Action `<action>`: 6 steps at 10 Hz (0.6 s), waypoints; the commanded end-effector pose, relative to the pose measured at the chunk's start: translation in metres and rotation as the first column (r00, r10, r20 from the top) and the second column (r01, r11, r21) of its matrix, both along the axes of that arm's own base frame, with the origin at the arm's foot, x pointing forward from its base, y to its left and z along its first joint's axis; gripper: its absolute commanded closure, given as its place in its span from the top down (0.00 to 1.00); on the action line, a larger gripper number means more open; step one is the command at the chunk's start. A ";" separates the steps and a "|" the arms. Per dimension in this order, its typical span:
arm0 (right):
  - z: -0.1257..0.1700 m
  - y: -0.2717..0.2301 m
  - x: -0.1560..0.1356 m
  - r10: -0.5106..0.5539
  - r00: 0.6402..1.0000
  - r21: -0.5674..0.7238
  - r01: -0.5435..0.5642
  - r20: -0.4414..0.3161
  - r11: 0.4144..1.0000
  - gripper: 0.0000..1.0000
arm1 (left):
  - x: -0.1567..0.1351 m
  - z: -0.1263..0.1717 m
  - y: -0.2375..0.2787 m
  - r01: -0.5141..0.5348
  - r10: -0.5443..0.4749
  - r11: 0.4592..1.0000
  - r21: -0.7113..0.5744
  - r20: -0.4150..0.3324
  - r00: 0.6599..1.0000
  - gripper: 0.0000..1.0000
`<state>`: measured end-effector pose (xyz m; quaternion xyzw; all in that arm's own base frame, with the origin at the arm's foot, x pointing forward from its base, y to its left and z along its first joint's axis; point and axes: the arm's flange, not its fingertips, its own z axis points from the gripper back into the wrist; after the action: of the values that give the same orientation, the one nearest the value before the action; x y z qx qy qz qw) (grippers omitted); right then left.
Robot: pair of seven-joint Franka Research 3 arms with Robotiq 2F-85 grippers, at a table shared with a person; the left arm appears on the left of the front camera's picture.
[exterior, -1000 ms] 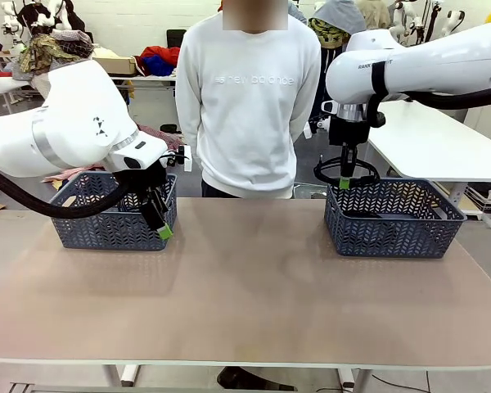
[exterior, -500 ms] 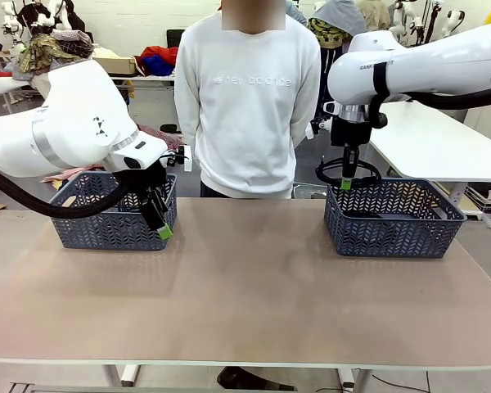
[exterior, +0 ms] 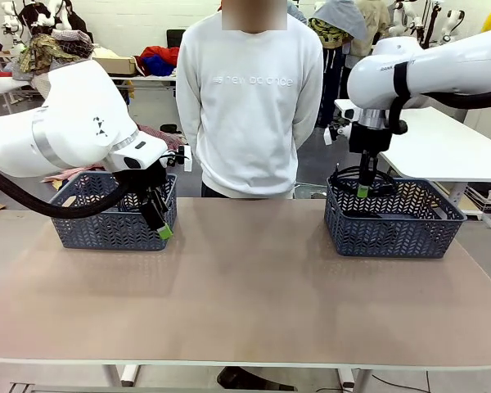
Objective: Organize the cables according to human instructions.
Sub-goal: Pick up a bundle of cables and place it in the basket indicated by the human.
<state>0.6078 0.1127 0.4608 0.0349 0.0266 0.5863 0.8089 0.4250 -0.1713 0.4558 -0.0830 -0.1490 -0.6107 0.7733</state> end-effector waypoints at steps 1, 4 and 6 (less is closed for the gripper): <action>-0.004 -0.018 -0.016 0.052 0.998 0.039 -0.054 0.042 0.998 0.11 | -0.002 0.001 0.002 -0.005 0.005 1.000 0.005 -0.003 1.000 1.00; -0.013 -0.039 -0.018 0.166 0.983 0.050 -0.171 0.082 0.984 0.11 | -0.002 0.001 0.002 -0.005 0.005 1.000 0.005 -0.003 1.000 1.00; -0.017 -0.046 -0.022 0.190 0.979 0.045 -0.193 0.075 0.980 0.11 | -0.002 0.001 0.002 -0.005 0.005 1.000 0.005 -0.003 1.000 1.00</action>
<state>0.5973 0.0731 0.4455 0.0296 0.0019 0.6501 0.7592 0.4250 -0.1713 0.4559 -0.0830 -0.1490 -0.6107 0.7733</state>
